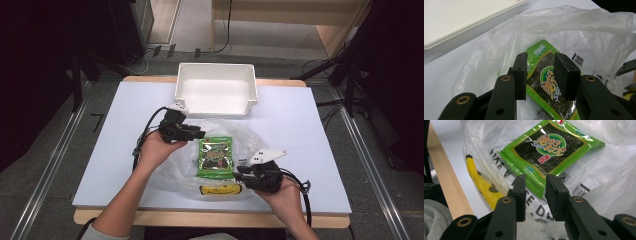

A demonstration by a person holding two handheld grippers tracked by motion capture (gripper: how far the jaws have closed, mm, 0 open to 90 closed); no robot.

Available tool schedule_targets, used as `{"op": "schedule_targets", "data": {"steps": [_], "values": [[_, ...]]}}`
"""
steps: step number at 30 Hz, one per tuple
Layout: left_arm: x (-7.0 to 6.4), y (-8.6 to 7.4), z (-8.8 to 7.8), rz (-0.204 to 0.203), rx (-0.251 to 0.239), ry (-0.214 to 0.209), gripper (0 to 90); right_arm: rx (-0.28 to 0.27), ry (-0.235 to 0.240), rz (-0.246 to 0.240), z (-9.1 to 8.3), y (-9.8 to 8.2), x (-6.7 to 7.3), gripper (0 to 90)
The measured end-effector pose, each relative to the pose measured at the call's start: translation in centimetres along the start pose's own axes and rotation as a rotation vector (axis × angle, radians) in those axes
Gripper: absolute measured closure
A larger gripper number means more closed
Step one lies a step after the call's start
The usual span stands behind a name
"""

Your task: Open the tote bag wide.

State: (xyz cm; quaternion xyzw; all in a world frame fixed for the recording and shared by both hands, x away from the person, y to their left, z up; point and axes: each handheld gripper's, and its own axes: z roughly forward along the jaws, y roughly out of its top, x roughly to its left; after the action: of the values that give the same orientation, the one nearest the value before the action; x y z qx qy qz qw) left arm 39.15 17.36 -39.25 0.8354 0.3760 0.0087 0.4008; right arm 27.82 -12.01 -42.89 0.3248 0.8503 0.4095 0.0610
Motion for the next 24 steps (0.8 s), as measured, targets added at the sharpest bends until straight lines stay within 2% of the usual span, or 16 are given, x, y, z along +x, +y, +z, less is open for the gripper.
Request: {"op": "schedule_targets", "data": {"steps": [4, 12, 17, 24], "values": [[-0.2, -0.3, -0.5, -0.015, 0.0, -0.008, 60.8, -0.006, 0.002, -0.008, -0.3, 0.7, 0.2, 71.3], [-0.8, -0.8, -1.7, 0.0, -0.022, -0.006, 54.7, -0.04, 0.015, -0.018, -0.8, 2.7, 0.6, 87.7], [-0.7, -1.3, -2.1, -0.008, -0.026, -0.007, 53.3, -0.049, 0.008, -0.023, -0.6, 4.5, 0.6, 90.0], [-0.8, -2.0, -2.5, -0.007, -0.022, -0.005, 52.1, -0.07, -0.01, -0.013, 0.1, 7.6, -0.7, 90.0]]}}
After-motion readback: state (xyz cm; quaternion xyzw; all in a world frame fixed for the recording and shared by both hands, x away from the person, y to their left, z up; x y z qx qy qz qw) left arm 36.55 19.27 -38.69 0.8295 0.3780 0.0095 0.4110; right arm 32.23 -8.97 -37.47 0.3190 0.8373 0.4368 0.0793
